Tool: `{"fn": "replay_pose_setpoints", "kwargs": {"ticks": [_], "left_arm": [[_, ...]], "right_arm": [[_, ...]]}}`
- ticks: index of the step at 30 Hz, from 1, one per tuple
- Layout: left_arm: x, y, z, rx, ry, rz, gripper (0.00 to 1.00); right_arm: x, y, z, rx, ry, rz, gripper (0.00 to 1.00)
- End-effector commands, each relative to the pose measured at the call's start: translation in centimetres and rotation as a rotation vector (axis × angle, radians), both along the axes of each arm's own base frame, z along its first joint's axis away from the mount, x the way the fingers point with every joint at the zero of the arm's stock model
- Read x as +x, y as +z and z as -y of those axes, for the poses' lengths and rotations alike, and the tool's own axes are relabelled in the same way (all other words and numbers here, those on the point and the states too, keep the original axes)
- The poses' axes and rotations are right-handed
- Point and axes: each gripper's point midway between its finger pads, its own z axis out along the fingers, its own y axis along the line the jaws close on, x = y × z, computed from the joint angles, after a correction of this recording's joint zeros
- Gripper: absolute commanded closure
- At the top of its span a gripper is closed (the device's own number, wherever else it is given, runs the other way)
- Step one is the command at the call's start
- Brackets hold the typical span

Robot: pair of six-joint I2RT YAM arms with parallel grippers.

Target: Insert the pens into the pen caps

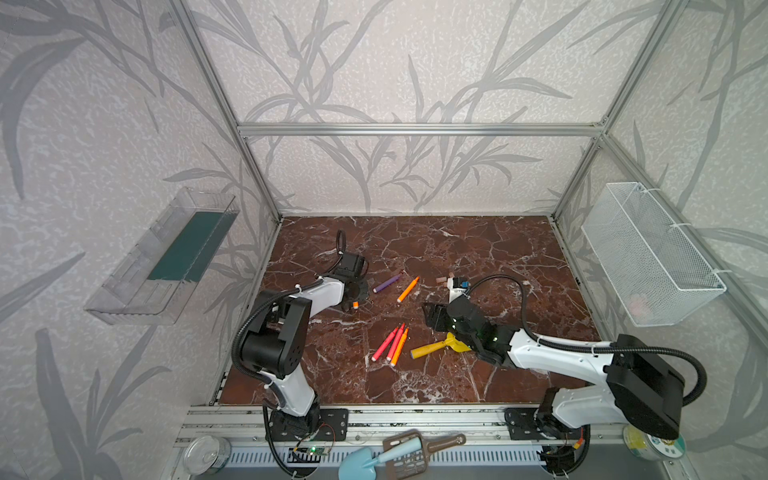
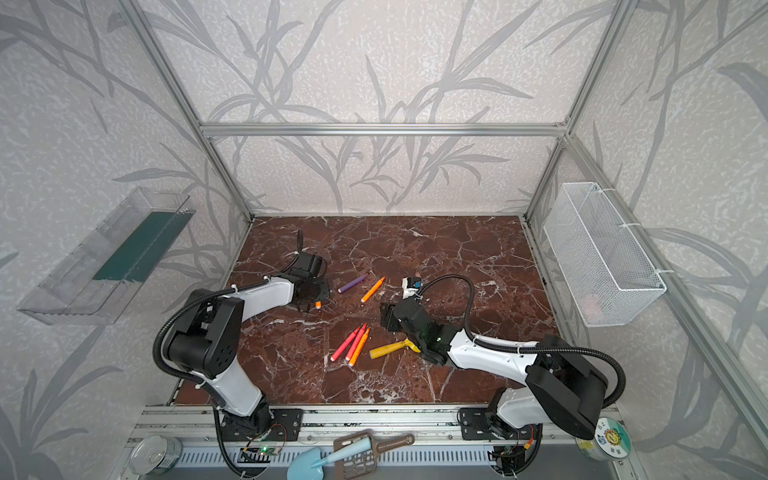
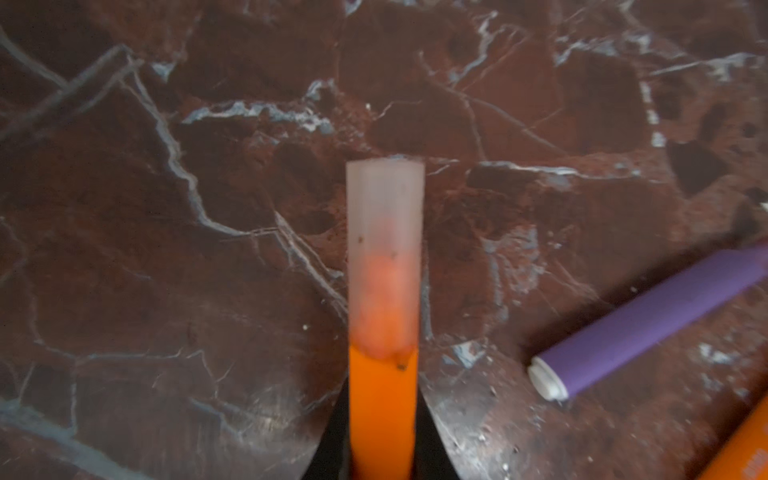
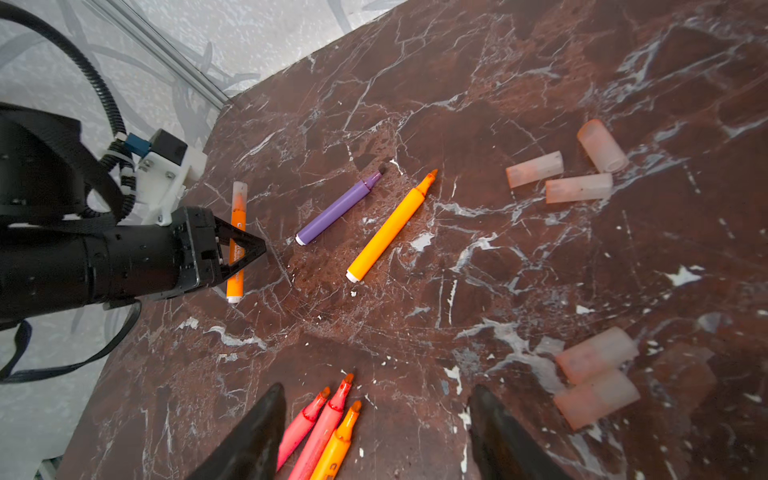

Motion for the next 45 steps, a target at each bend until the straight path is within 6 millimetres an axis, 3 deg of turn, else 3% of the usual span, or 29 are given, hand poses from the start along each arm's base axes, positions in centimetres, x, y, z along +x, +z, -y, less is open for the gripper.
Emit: {"fn": "replay_pose_setpoints", "kwargs": {"ticks": [1,7,18,27,30,37,41,45], "left_arm": [[0.7,-0.1,-0.7,0.007,0.057,-0.022,1.0],[0.9,-1.1,-1.3,0.021,0.076,-0.051,1.0],[0.9,-0.8,-1.9,0.024,0.093,-0.057,0.78],[0.8,-0.1,-2.2,0.028,0.105,-0.044,0.72],[1.0,0.8,-2.3,0.033,0.105,-0.023,0.68],[0.8,5.7,-3.1,0.07,0.088,0.071,0.47],[0.1,7.6,-3.1,0.064,0.057,0.13,0.43],[-0.7,8.9,-2.7,0.045,0.021,0.183,0.41]], "right_arm": [[0.8,1.4,0.9,-0.037,-0.022,0.041,0.29],[1.5,0.8,1.8,-0.035,-0.043,0.021,0.29],[1.7,1.0,3.1,-0.027,-0.068,0.027,0.28],[1.3,1.7,4.3,-0.018,-0.089,0.051,0.28],[1.2,2.0,4.8,-0.02,-0.097,0.063,0.27],[1.3,2.8,7.0,-0.031,-0.139,0.087,0.25],[1.6,3.5,8.8,-0.024,-0.182,0.101,0.24],[2.2,5.6,10.6,-0.002,-0.229,0.145,0.23]]}}
